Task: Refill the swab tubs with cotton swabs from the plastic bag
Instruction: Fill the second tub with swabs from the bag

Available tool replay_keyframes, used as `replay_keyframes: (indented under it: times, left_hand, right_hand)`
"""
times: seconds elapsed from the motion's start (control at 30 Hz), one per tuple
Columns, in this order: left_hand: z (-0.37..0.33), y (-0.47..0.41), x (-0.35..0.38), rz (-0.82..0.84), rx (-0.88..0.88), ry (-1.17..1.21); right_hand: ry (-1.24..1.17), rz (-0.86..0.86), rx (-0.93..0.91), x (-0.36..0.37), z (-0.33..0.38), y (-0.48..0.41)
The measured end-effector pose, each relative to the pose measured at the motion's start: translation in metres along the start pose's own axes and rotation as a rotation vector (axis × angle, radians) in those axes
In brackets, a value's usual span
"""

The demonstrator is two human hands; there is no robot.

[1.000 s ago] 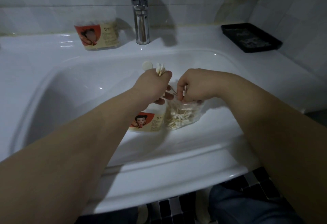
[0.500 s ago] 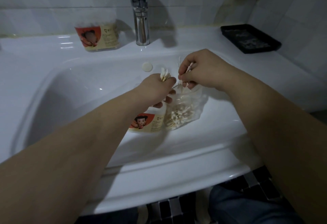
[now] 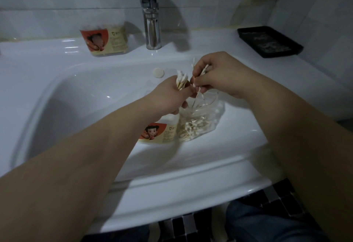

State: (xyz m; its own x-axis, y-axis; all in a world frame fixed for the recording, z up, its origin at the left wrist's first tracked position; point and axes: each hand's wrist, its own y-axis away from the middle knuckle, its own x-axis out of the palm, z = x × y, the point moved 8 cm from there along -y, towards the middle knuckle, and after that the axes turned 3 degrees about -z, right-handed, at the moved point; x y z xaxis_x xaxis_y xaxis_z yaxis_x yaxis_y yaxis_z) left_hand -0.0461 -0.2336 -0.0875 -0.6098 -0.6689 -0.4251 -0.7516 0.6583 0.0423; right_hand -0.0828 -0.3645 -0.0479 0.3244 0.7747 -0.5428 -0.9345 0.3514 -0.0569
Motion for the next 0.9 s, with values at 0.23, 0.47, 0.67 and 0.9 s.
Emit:
replay_keyframes:
  times: [0.23, 0.47, 0.67, 0.9]
  left_hand:
    - [0.002, -0.001, 0.002, 0.032, -0.007, -0.004]
    - [0.01, 0.0, -0.001, 0.019, -0.112, -0.06]
    - [0.01, 0.001, 0.004, 0.051, -0.108, -0.037]
    - [0.008, 0.002, 0.001, 0.048, -0.053, -0.051]
  right_hand:
    - [-0.062, -0.027, 0.033, -0.001, -0.001, 0.0]
    - [-0.18, -0.116, 0.085, -0.01, -0.005, -0.001]
    - [-0.184, -0.074, 0.1, 0.0, -0.004, 0.003]
    - [-0.253, -0.071, 0.114, 0.0, -0.002, 0.006]
